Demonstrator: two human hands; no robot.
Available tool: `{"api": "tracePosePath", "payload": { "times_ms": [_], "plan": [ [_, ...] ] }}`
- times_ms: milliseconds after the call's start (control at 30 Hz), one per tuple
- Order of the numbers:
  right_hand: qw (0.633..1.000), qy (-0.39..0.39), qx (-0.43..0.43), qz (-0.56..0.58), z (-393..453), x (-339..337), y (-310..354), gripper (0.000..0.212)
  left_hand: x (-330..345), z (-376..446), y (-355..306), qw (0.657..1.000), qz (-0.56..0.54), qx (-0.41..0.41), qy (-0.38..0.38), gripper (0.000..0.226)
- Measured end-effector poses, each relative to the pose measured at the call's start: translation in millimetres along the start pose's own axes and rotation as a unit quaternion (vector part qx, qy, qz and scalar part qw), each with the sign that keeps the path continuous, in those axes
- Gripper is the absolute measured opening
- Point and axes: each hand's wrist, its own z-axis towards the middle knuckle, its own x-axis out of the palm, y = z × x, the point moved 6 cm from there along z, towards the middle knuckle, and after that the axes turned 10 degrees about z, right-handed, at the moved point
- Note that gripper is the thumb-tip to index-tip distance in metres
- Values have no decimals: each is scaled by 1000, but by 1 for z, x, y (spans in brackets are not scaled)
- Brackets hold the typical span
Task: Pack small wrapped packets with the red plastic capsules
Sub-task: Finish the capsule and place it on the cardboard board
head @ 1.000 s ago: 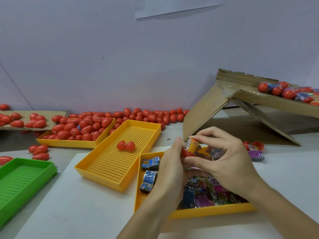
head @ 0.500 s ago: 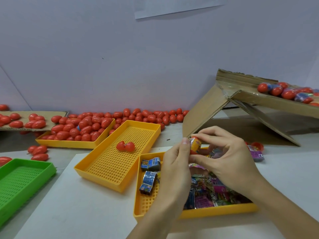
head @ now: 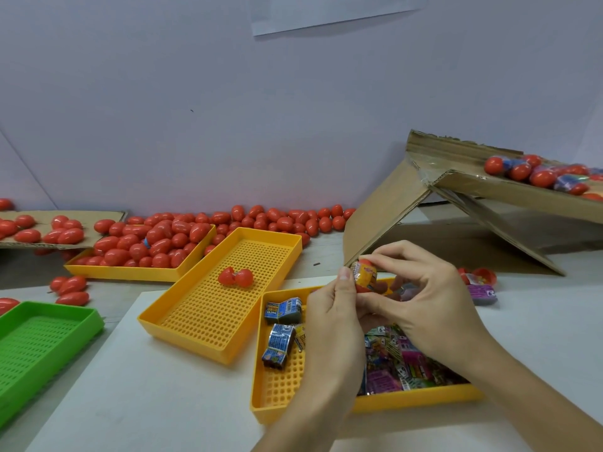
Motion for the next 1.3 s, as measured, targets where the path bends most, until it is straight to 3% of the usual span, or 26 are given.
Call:
{"api": "tracePosePath", "payload": {
  "times_ms": [167,367,467,567,800,1067,1133,1300],
  "plan": [
    [1000,0,-1,-17,0,0,0,45,-4,1,-1,999,34,-13,-6,51],
    [999,27,2,-46,1,1,-2,53,-21,8,-20,987,153,45,-23,33],
    [998,35,-14,-47,-1,4,3,48,-13,7,-19,979,196,46,39,43],
    [998,26,-18,-51,-2,4,5,45,-8,4,-12,977,210,32,18,55],
    [997,25,-30,-66,-4,6,1,53,-4,0,-3,979,200,29,-37,64],
    [998,15,5,-54,-4,4,-1,55,-3,0,4,981,191,10,-32,71],
    [999,14,31,-14,-4,2,-4,52,-5,2,5,985,171,-2,-33,63],
    [987,24,111,116,-2,3,-16,50,-16,6,0,996,-12,-66,-57,36]
  ]
}}
